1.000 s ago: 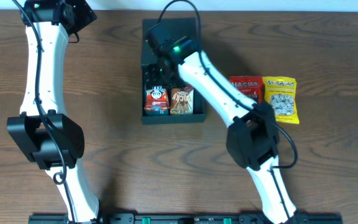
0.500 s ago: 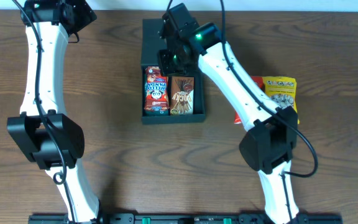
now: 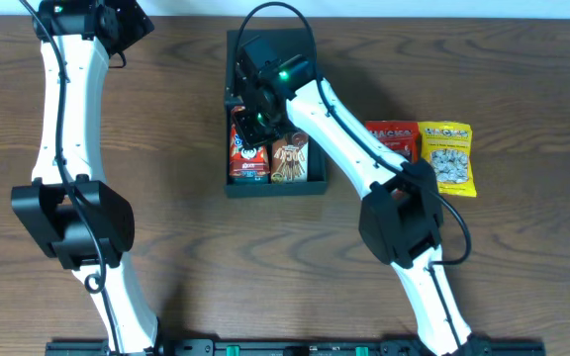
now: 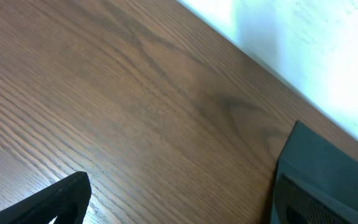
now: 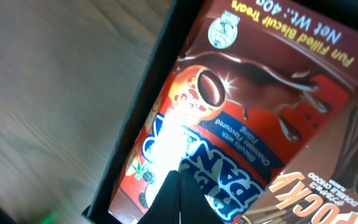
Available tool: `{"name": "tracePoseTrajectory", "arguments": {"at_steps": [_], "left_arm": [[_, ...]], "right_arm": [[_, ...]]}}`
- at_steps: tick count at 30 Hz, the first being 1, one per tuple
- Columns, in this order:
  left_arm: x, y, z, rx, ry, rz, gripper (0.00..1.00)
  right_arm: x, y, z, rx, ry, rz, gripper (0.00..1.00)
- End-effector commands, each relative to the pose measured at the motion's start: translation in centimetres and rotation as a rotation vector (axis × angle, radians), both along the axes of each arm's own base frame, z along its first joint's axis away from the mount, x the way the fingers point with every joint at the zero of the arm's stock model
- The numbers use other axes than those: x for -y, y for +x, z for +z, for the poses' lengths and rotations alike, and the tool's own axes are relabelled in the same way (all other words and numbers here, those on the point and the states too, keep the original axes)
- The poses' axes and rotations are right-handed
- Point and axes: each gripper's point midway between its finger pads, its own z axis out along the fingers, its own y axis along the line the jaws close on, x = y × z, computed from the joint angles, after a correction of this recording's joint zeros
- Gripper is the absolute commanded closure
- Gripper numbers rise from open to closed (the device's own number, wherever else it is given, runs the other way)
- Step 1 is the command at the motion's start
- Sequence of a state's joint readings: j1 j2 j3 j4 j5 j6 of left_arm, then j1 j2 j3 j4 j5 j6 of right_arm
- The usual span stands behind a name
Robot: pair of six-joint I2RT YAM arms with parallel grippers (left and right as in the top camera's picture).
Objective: Pack container
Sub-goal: 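Push the boxes inside the black box down with the right gripper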
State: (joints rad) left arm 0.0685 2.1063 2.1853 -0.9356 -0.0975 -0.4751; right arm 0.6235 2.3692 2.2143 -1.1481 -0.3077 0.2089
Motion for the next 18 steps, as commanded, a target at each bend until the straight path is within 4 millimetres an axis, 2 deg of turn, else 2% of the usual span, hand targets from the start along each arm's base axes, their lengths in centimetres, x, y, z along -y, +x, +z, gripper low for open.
{"name": "tracePoseTrajectory", "arguments": {"at_steps": [1, 4, 7, 9, 15, 18], "left_arm": [[-0.5, -0.2, -0.1, -0.004, 0.005, 0.022, 0.05], [-0.5, -0.2, -0.1, -0.004, 0.005, 0.022, 0.05], [-0.5, -0.2, -0.1, -0.004, 0.005, 0.022, 0.05], [-0.5, -0.2, -0.1, -0.004, 0.005, 0.022, 0.05], [-0.5, -0.2, -0.1, -0.004, 0.005, 0.022, 0.05], [-0.5, -0.2, -0.1, -0.005, 0.007, 0.023, 0.05]], "right_arm": [[0.1, 0.4, 1.1, 0.027, 0.021, 0.030, 0.99], [1.0, 0.8, 3.2, 0.069, 0.028, 0.027, 0.99], [3.7, 2.1, 4.2, 0.118, -0.046, -0.026, 0.99], [4.4, 2.3, 4.1, 0.103, -0.044, -0.037, 0.99], [3.8, 2.1, 4.2, 0.110, -0.015, 0.013, 0.98], [5.0, 2.3, 2.6, 0.092, -0.097, -0.040, 0.99]]}}
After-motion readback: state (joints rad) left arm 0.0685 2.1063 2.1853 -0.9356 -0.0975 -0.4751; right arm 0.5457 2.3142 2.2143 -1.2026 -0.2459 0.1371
